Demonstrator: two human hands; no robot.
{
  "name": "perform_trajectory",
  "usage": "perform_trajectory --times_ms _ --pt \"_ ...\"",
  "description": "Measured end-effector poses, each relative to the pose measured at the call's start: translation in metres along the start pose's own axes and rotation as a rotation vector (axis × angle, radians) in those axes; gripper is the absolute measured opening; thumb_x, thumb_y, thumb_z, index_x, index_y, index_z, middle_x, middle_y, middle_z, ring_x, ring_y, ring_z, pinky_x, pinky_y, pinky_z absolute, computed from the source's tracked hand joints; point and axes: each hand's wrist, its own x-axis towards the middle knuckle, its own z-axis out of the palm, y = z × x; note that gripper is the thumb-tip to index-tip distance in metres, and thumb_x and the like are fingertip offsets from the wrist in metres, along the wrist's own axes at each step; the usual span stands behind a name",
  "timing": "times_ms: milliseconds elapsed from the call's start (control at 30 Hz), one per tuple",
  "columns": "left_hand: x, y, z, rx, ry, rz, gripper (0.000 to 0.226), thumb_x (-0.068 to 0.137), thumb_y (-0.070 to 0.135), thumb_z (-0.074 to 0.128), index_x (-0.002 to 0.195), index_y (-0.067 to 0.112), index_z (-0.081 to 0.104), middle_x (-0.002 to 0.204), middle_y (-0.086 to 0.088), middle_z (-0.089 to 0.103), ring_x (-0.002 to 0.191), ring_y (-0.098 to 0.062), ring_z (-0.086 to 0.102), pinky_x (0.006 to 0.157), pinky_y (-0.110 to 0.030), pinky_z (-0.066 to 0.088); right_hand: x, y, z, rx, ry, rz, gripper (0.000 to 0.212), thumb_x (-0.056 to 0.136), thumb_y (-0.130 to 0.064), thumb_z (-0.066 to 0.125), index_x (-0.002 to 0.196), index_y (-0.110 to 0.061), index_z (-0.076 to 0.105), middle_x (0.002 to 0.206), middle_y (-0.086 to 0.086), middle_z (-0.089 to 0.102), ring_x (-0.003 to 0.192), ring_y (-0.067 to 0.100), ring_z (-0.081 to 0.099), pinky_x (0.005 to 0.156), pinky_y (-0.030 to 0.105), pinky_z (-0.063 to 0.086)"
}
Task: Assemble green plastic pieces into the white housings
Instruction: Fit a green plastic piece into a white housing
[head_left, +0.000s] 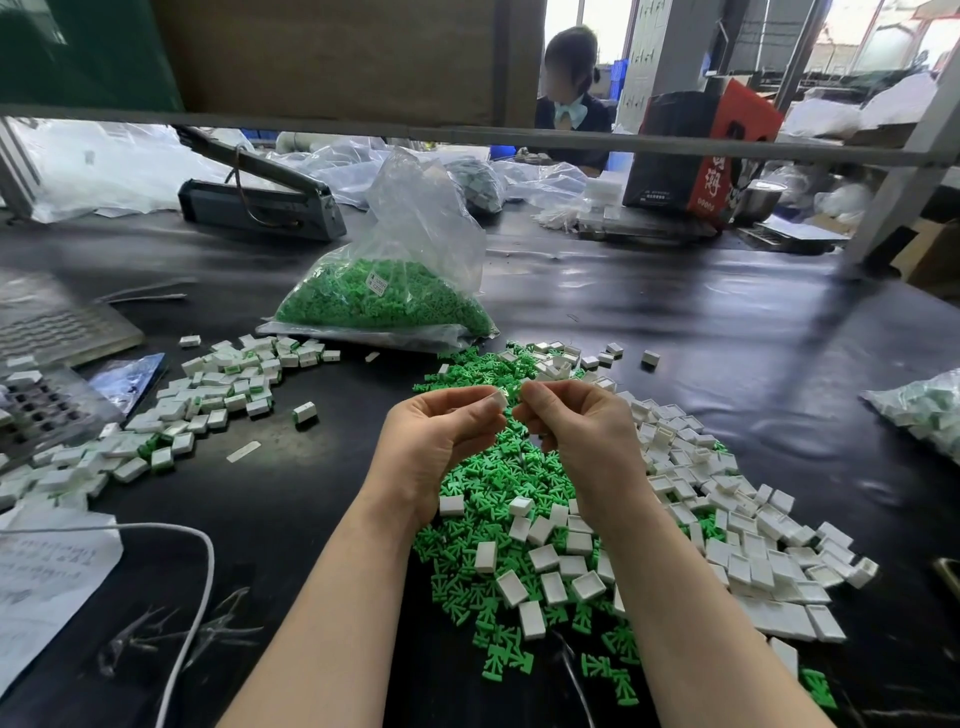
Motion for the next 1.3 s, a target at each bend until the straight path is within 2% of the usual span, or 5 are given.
perform_trajectory --times_ms 467,700,900,1100,1300 --pt "-0.002 0.001 0.0 0.038 -0.007 0.029 0.02 0.06 0.019 0.081 0.078 0.014 0.079 0.082 -0.01 0.076 0.074 -0.016 0.073 0.061 -0.02 0.056 -0.001 -0.001 0.001 -0.104 -0.057 -0.064 0.011 0.089 -0.015 0.07 0.082 -0.007 0.07 0.076 0.01 0.072 0.056 0.0 0.06 0.055 0.012 0.046" --pt "-0.002 0.0 -0.002 0.114 -0.018 0.076 0.02 0.062 0.02 0.08 0.081 0.014 0.079 0.084 -0.012 0.076 0.075 -0.018 0.071 0.069 -0.024 0.059 0.0 -0.001 -0.003 -0.332 -0.098 -0.143 0.009 0.092 -0.018 0.066 0.085 -0.012 0.069 0.076 0.005 0.072 0.074 0.022 0.068 0.072 0.033 0.056" --pt "-0.003 -0.002 -0.002 0.185 -0.02 0.092 0.018 0.064 0.021 0.08 0.081 0.015 0.079 0.083 -0.013 0.076 0.075 -0.018 0.07 0.069 -0.023 0.058 0.001 -0.001 -0.005 -0.44 -0.132 -0.171 0.008 0.093 -0.014 0.065 0.089 -0.008 0.068 0.077 0.004 0.072 0.073 0.016 0.069 0.071 0.031 0.058" --pt "-0.002 -0.002 -0.003 0.251 -0.036 0.123 0.01 0.075 0.012 0.078 0.086 0.012 0.078 0.081 -0.012 0.075 0.073 -0.017 0.07 0.067 -0.022 0.056 0.001 -0.001 -0.007 -0.436 -0.165 -0.172 0.007 0.093 -0.014 0.064 0.088 -0.011 0.068 0.075 0.002 0.072 0.068 0.014 0.068 0.062 0.023 0.055" --pt "-0.002 -0.002 -0.002 0.294 -0.05 0.149 0.008 0.078 0.01 0.077 0.086 0.013 0.078 0.08 -0.012 0.074 0.071 -0.014 0.068 0.065 -0.019 0.054 0.001 0.001 -0.009 -0.639 -0.225 -0.199 0.019 0.099 -0.02 0.055 0.082 -0.016 0.063 0.07 0.003 0.068 0.044 -0.002 0.048 0.044 0.012 0.034"
